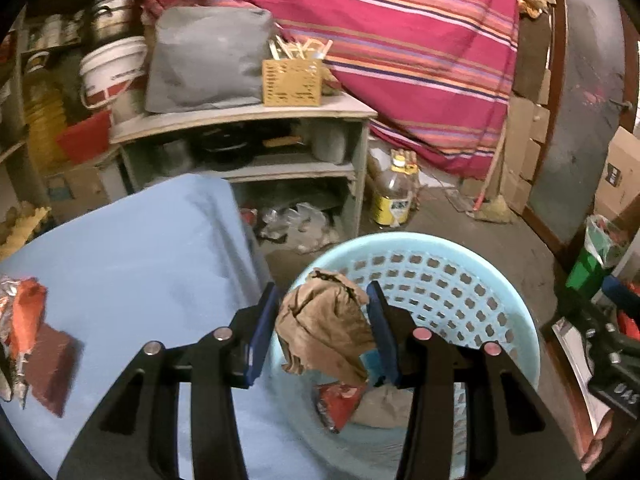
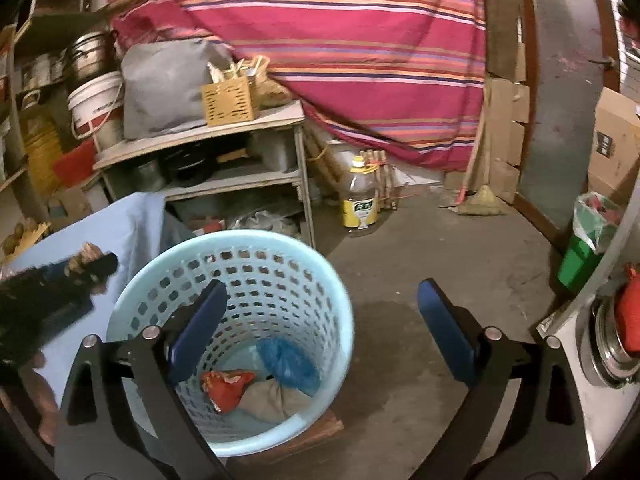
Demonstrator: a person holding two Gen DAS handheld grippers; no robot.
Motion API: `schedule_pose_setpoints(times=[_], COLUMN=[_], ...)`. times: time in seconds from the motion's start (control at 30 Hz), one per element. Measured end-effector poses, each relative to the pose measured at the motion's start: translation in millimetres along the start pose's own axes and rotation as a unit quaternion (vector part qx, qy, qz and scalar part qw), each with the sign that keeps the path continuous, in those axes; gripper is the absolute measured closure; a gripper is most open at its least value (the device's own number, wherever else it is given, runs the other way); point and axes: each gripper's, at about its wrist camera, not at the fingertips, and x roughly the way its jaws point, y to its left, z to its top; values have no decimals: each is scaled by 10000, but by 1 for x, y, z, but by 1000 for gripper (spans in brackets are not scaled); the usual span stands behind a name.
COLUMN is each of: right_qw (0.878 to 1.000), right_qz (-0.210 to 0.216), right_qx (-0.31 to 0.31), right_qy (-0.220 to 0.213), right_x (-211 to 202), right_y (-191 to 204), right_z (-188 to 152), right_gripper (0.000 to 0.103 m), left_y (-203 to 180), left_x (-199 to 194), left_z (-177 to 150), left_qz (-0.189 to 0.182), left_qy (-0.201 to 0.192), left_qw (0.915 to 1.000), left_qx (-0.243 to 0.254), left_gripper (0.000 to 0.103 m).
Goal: Collect trash
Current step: 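Carry both items over the blue basket and open both tools to drop them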
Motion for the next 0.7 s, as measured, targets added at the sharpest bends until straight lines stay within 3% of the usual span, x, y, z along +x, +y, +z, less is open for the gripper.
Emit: schedule_pose_setpoints(times=[0.1, 0.17, 0.4, 0.6, 0.7], right_qw=[9999, 9998, 9998, 9998, 9996], right_qz=[13, 14, -51, 140, 259], right_qx=[138, 199, 106, 106, 72], right_qy=[26, 61, 152, 113, 75], right_x=[1, 3, 8, 8, 7], right_y=[-7, -8, -1, 18, 36], right_z=[0, 0, -1, 3, 5], right_gripper=[9, 9, 9, 7, 4], left_y=[-6, -9, 1, 49, 85], left_x=[9, 12, 4, -20, -45], left_z=[1, 3, 7, -6, -17], left_qz=[-180, -246, -178, 109, 492], left_qy=[136, 134, 36, 44, -75], left_qw=[9997, 9996, 9998, 9997, 9985], left_qx=[24, 51, 68, -190, -208], left_gripper=[52, 23, 21, 18, 14])
